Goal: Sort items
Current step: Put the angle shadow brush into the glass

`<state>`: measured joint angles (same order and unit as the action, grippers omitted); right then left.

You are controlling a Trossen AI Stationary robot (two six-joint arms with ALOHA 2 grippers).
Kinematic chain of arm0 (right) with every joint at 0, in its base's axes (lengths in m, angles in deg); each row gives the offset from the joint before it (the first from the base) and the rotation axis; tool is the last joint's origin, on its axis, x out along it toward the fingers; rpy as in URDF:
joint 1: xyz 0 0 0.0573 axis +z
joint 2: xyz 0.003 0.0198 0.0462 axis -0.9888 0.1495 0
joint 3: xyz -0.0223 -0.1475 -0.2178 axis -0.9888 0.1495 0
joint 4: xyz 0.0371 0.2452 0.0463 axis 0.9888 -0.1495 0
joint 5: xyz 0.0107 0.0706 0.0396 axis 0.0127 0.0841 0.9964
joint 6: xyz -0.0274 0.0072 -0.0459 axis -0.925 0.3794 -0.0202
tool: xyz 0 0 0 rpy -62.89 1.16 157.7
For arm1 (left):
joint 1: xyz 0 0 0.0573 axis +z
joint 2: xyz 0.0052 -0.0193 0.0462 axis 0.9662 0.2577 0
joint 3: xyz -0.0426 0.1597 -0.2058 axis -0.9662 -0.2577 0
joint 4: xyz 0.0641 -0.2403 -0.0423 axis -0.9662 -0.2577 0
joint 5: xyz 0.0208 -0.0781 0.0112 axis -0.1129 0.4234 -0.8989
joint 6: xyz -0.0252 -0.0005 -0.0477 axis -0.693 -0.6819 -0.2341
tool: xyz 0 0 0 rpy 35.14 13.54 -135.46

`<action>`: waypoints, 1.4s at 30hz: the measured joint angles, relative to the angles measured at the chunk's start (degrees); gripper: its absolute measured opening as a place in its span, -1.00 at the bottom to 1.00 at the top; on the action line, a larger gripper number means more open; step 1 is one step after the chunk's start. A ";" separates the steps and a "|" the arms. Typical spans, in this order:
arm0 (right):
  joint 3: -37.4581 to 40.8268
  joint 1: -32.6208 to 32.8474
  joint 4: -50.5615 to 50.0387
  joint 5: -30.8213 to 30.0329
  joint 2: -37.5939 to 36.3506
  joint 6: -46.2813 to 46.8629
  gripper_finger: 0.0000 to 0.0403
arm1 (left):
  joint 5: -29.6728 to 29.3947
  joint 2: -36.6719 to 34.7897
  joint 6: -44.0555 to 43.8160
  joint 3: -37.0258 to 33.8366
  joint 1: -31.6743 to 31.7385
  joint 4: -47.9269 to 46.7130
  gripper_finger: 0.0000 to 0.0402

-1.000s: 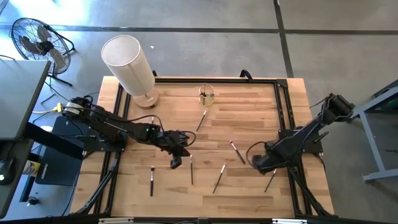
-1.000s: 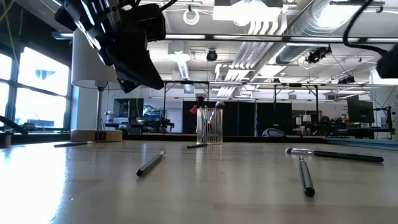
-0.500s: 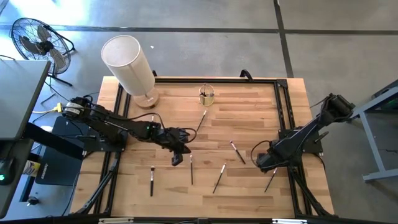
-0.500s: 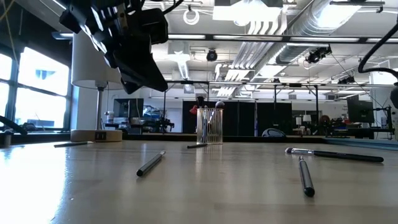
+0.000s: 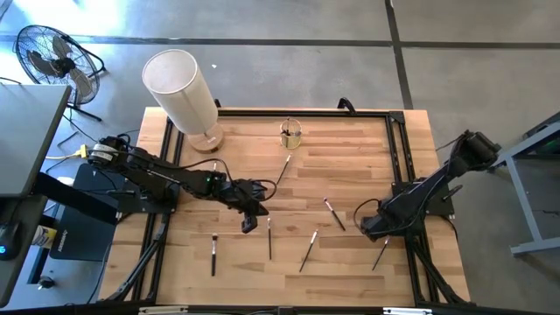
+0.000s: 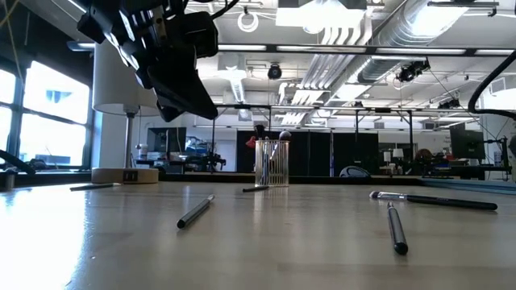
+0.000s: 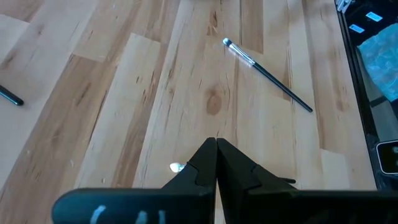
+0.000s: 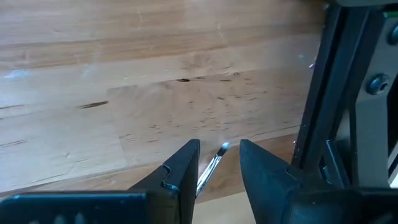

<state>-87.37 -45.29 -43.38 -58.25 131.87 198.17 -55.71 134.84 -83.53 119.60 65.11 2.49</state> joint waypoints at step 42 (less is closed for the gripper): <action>1.56 -0.11 0.20 -5.98 -0.13 -8.29 -0.62 | 0.00 0.02 0.46 0.00 1.42 -0.02 -1.00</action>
<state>-85.81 -45.40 -43.18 -64.23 131.74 189.88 -55.71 134.86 -83.07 119.60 66.53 2.47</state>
